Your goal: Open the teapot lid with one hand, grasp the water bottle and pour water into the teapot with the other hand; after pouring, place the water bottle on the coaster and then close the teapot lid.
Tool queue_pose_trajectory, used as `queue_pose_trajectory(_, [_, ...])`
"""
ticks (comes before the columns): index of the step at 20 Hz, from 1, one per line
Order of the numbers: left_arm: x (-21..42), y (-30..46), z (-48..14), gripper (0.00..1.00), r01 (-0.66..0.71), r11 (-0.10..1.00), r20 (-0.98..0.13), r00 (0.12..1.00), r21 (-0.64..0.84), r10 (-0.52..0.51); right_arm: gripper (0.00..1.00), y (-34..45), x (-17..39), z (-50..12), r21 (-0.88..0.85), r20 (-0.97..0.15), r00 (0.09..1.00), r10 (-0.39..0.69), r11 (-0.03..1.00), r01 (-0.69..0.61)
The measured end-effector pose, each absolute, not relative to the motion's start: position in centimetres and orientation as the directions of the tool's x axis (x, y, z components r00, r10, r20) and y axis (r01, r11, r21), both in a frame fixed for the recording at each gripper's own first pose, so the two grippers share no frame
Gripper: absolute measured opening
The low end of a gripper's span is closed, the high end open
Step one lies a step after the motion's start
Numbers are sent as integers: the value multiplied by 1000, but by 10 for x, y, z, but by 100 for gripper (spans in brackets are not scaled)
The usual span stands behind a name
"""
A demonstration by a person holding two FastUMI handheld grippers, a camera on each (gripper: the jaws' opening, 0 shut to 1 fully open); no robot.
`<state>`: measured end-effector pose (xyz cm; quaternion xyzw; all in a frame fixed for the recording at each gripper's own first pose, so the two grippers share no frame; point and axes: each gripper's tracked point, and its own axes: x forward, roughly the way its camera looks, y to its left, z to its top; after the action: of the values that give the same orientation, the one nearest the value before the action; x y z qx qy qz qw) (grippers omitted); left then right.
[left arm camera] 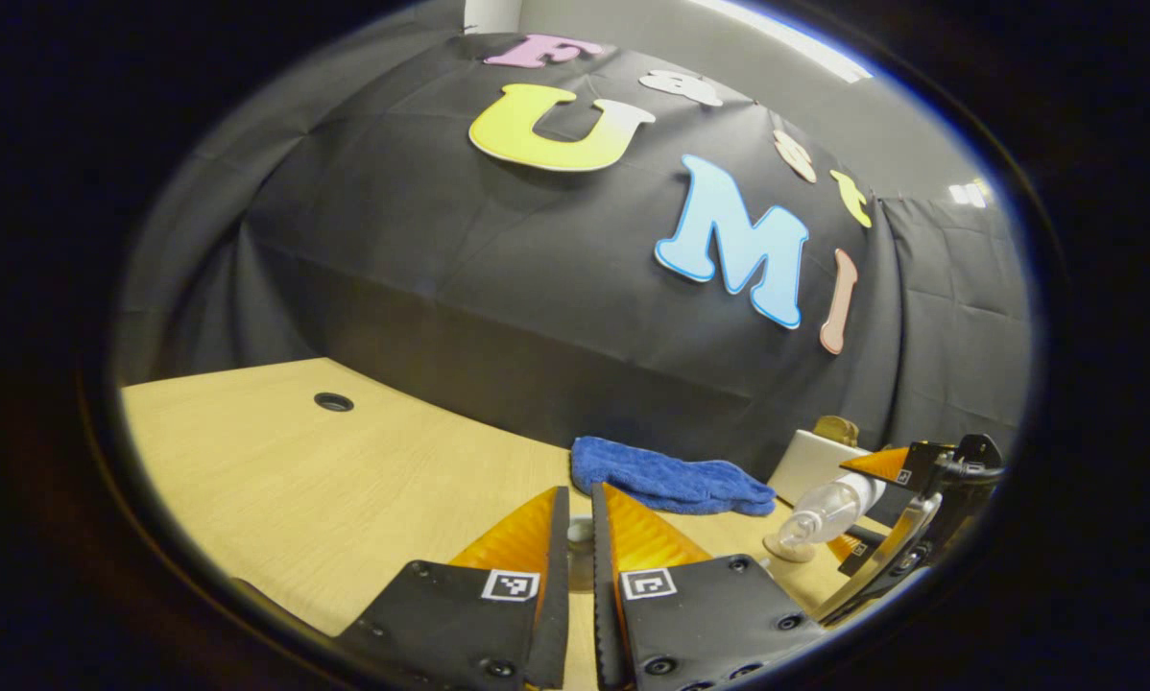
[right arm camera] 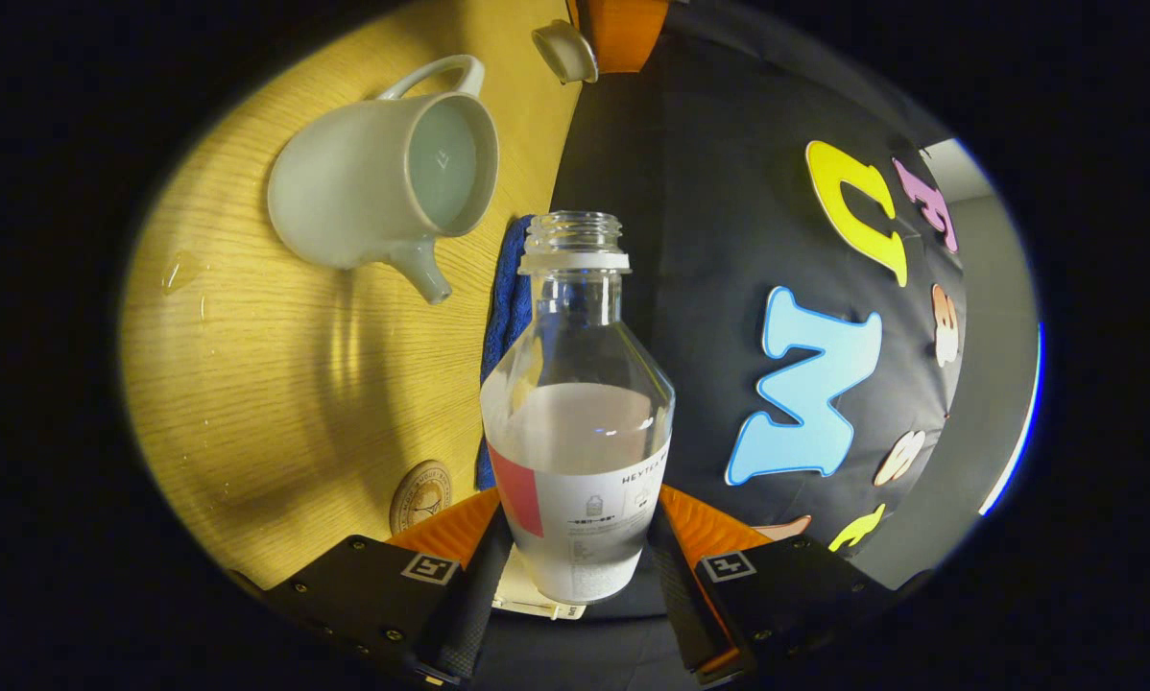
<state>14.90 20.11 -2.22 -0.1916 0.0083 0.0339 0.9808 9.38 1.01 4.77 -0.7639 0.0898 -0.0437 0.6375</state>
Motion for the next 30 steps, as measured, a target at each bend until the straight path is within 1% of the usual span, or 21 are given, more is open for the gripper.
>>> queue_pose_trajectory(3, [151, 202, -23, 21, -72, 924, -30, 997, -377, 65, 76, 13, 96, 52, -973, -45, 982, -183, -215, -84])
queue_pose_trajectory(4, [151, 202, -24, 17, -73, 924, -32, 997, -375, 66, 76, 14, 97, 53, -970, -44, 983, -178, -228, -84])
queue_pose_trajectory(5, [151, 202, -25, 17, -74, 925, -34, 997, -374, 66, 76, 15, 97, 56, -966, -37, 984, -173, -246, -80])
queue_pose_trajectory(6, [150, 202, -24, 21, -74, 925, -33, 997, -374, 67, 76, 17, 98, 59, -961, -28, 986, -165, -268, -73])
queue_pose_trajectory(9, [151, 203, -23, 21, -75, 923, -29, 997, -376, 70, 76, 24, 99, 64, -943, -12, 990, -142, -328, -58])
queue_pose_trajectory(12, [149, 206, -20, 21, -73, 920, -21, 997, -386, 71, 76, 29, 102, 65, -934, -11, 992, -128, -354, -56])
queue_pose_trajectory(15, [150, 207, -22, 21, -75, 917, -20, 997, -393, 73, 76, 33, 102, 72, -919, 18, 994, -111, -393, -27])
queue_pose_trajectory(16, [149, 207, -23, 17, -75, 916, -21, 997, -395, 73, 76, 35, 103, 75, -913, 28, 994, -105, -407, -17])
queue_pose_trajectory(19, [151, 208, -22, 17, -74, 914, -21, 997, -398, 71, 76, 38, 102, 85, -890, 66, 994, -83, -456, 21])
queue_pose_trajectory(25, [152, 206, -23, 17, -70, 913, -20, 998, -403, 67, 76, 44, 100, 93, -852, 111, 993, -43, -519, 73])
queue_pose_trajectory(26, [152, 206, -23, 21, -69, 913, -21, 998, -403, 66, 76, 45, 100, 94, -846, 113, 993, -36, -527, 77])
queue_pose_trajectory(30, [151, 208, -22, 21, -70, 911, -16, 997, -406, 69, 76, 51, 99, 97, -825, 130, 992, -7, -555, 104])
